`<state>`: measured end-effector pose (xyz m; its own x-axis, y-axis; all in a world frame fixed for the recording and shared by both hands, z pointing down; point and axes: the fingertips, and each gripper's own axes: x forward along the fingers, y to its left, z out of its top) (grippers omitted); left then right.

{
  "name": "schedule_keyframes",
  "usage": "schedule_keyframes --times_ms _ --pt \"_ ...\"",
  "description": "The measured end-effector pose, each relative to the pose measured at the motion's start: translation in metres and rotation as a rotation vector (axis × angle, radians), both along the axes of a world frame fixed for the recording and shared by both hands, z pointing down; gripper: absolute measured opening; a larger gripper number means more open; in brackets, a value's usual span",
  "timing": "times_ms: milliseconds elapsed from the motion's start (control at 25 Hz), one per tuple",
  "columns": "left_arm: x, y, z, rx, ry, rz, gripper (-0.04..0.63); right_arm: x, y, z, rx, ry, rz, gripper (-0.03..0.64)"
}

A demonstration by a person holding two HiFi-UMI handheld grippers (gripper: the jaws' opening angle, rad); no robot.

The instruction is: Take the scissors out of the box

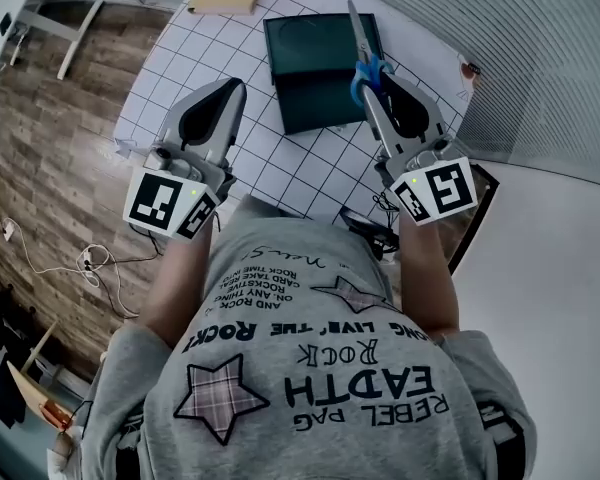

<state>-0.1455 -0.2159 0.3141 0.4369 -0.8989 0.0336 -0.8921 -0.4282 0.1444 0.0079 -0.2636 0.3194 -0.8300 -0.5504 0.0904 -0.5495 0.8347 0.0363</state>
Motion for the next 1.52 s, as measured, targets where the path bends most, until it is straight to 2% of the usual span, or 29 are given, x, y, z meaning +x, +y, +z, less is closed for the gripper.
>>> schedule_keyframes --times_ms 680,1240,1520 --pt "-0.001 0.002 -0.028 0.078 -0.026 -0.007 0.009 0.036 0.007 -0.067 0.108 -0.175 0.109 0.094" --pt "-0.009 0.000 -0.060 0.138 -0.031 -0.016 0.009 0.076 0.022 -0.118 0.189 -0.259 0.211 0.094" --pt "-0.014 -0.001 -0.076 0.167 -0.030 -0.024 0.009 0.096 0.031 -0.139 0.251 -0.248 0.272 0.094"
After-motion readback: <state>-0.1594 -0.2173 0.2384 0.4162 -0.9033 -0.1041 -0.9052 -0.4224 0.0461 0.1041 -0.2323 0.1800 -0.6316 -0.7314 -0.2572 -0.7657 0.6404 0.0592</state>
